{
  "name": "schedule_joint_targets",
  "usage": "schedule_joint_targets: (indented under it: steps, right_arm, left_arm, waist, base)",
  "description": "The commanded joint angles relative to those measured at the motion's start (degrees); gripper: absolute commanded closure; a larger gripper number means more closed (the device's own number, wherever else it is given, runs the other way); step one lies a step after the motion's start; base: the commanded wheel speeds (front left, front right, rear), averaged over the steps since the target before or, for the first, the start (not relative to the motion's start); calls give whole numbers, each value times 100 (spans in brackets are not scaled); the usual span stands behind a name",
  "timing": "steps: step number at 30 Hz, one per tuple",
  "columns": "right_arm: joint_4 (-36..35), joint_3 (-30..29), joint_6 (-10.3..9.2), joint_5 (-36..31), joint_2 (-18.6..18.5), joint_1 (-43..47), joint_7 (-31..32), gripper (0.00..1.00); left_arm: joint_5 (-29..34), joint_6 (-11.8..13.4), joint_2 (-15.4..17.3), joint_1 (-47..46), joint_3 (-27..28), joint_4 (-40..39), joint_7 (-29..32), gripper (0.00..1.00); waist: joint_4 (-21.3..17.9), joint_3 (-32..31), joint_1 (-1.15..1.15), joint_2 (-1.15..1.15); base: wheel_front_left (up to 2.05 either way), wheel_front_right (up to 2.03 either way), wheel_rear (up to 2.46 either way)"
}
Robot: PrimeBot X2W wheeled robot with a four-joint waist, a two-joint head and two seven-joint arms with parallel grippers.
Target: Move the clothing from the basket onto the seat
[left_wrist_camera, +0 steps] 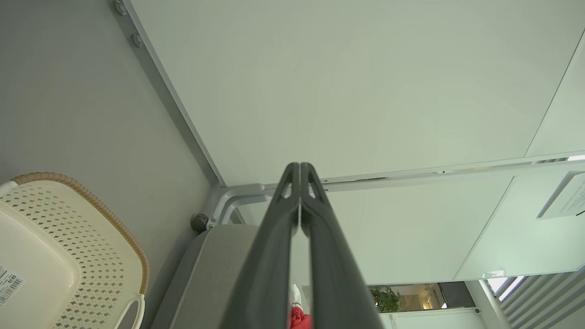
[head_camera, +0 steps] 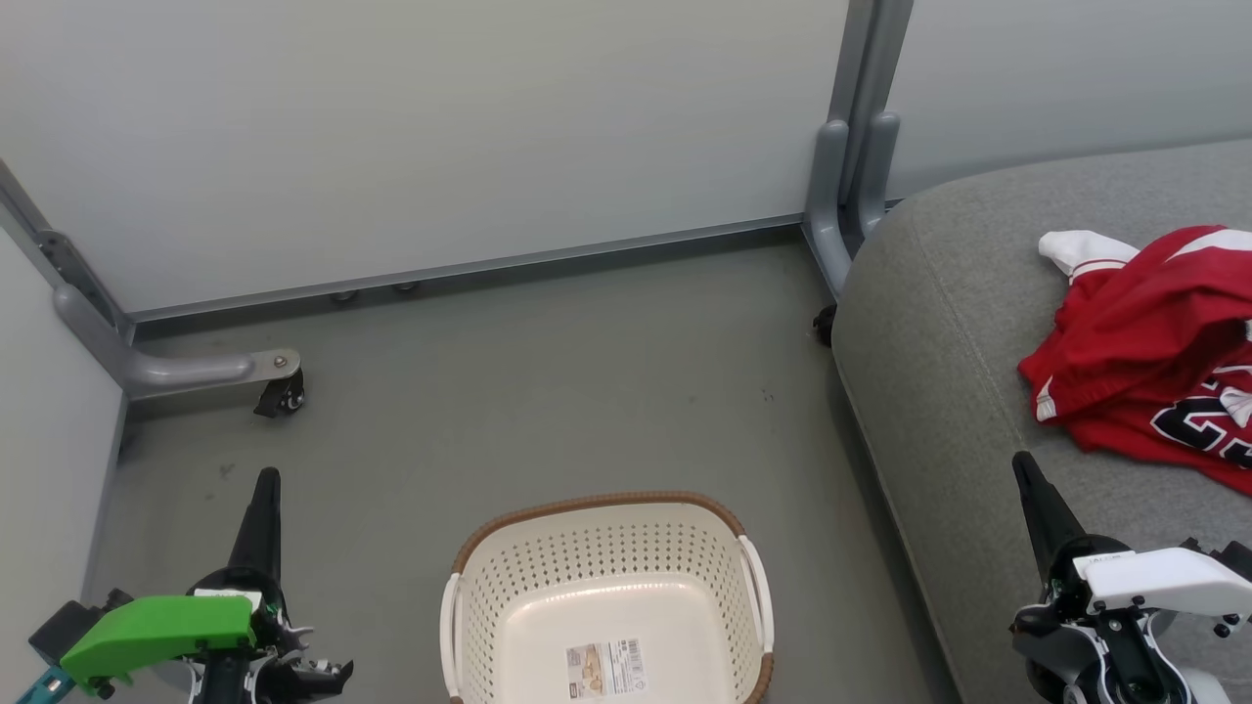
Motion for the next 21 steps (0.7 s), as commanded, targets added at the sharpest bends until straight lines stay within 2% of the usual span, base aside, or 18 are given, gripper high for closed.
schedule_joint_targets:
  steps: [1,14,21]
  right_arm:
    - [9,-33,-5,120,-34,-98,35,100]
    - [36,-103,-6,613,-36,-196,172,100]
    - [34,-102,-6,592,-34,-192,159,100]
  left_arm:
    - [-124,-34,11,-140,33,9,32,100]
    - [-631,-60,-6,-282,129,74,176,100]
    - [-594,-57,-20,-259,141,71,194,100]
  waist:
    - [-5,12,0,55]
    - [-39,109,0,61]
    - [-39,110,0,61]
  base:
    - [0,0,0]
    - [0,0,0]
    - [0,0,0]
